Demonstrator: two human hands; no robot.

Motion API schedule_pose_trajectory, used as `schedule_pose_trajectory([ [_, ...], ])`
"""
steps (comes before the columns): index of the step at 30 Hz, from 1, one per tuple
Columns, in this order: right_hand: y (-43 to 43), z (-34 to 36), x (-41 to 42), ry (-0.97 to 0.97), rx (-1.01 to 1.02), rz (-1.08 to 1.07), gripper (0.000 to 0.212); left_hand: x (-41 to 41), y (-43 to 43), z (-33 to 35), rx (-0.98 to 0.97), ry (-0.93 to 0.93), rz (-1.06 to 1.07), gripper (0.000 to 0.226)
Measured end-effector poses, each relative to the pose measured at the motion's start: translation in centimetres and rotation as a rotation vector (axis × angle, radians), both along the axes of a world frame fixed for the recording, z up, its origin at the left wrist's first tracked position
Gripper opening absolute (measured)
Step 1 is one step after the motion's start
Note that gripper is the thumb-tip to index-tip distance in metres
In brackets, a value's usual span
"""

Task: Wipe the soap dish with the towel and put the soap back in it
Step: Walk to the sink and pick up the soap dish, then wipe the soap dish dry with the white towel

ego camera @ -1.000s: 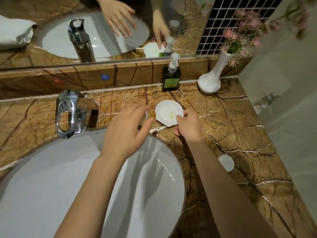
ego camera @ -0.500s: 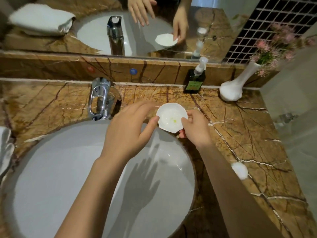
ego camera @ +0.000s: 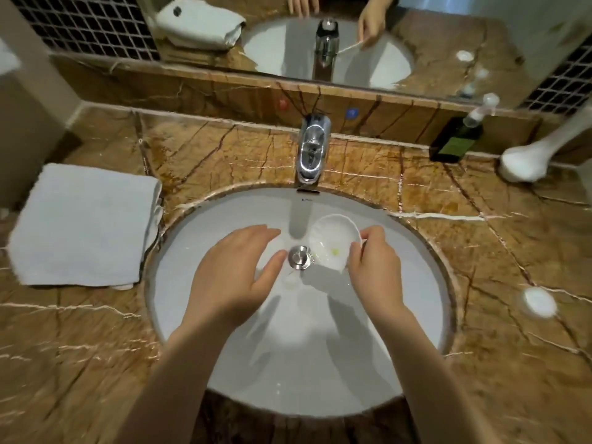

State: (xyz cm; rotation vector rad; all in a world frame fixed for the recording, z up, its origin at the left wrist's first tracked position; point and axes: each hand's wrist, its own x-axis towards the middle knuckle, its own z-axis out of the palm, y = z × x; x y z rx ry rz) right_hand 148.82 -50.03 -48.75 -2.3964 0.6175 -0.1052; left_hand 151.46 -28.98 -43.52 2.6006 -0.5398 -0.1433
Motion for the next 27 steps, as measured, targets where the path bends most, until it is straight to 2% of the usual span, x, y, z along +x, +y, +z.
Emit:
schedule_pose_trajectory([
  [3, 1.8, -0.4, -0.5, -0.056, -0.173, 0.07, 0.006, -0.6, 1.8, -0.9, 0.02, 0.021, 0.011, 0.049],
  [10, 3.3, 0.4, -0.6, -0.246, -0.345, 0.158, 0.007, -0.9, 3.5, -1.5, -0.018, 0.053, 0.024, 0.049],
  [22, 3.3, 0.9, 0.3, -0.32, -0.339, 0.18, 0.017, -0.3, 3.2, -0.6, -0.048, 0.074, 0.051, 0.05],
  [27, 3.6, 0.6, 0.3, -0.268, -0.299, 0.194, 0.013, -0.2, 3.3, -0.7, -0.052, 0.073, 0.039, 0.051],
])
